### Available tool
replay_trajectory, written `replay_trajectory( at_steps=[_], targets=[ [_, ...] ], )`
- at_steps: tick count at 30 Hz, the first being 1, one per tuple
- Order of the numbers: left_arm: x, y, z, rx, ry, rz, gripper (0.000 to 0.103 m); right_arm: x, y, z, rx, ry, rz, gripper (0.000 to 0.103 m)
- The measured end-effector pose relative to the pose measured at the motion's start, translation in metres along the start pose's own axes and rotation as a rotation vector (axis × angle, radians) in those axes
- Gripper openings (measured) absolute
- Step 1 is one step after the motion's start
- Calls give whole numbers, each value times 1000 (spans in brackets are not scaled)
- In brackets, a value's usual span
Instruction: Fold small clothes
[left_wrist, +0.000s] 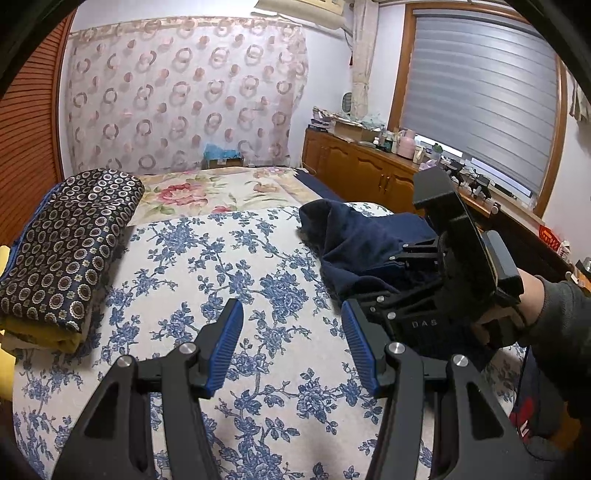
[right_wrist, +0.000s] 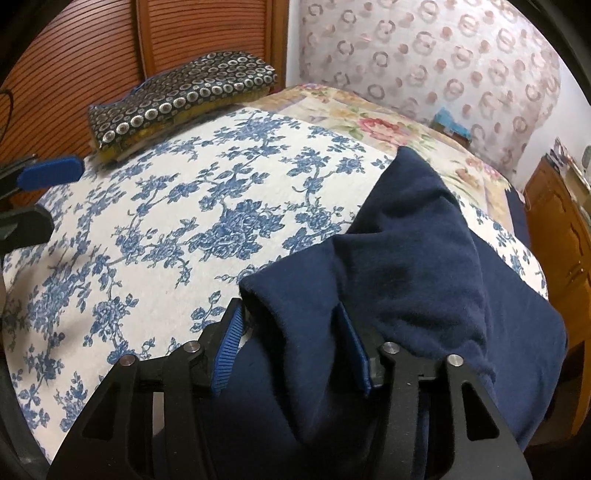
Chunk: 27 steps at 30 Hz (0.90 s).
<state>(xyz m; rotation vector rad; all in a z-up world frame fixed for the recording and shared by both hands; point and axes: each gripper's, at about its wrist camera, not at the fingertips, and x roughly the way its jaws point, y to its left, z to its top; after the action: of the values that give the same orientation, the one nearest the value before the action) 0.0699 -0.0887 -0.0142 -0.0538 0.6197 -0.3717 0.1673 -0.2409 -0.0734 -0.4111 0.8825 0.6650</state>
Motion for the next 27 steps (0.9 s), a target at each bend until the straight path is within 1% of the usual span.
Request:
replay_trajectory(
  at_steps=[1, 2, 3, 5, 11, 14, 17, 19, 22, 27],
  targets=[
    [1, 0, 0, 1, 1, 0, 55, 0, -1, 0, 3, -2, -3, 39],
    [1, -1, 0, 1, 3, -1, 55, -1, -2, 1, 6, -7, -9, 26],
    [1, -1, -1, 3, 4, -2, 55, -3, -5, 1, 12, -15, -11, 20],
    [2, -2, -1, 4, 6, -2, 55, -9, -12, 3, 39, -31, 24, 11],
    [4, -2, -2, 8, 10, -7, 55, -49, -45, 10, 100, -123, -15, 8],
    [5, -3, -2, 10, 13, -9, 55, -72, -69, 12, 141, -174, -56, 8],
    [6, -5, -2, 13, 15, -11, 55, -91, -95, 13, 166, -209, -122, 8],
    [7, -6, -2, 16, 17, -13, 55, -99, -117, 12, 192, -215, -175, 7],
    [8, -8, -3, 21, 22, -18, 55, -102, -140, 8, 223, -206, -233, 7],
    [12, -11, -5, 29, 35, -25, 55, -90, -176, -2, 280, -156, -301, 7]
  ],
)
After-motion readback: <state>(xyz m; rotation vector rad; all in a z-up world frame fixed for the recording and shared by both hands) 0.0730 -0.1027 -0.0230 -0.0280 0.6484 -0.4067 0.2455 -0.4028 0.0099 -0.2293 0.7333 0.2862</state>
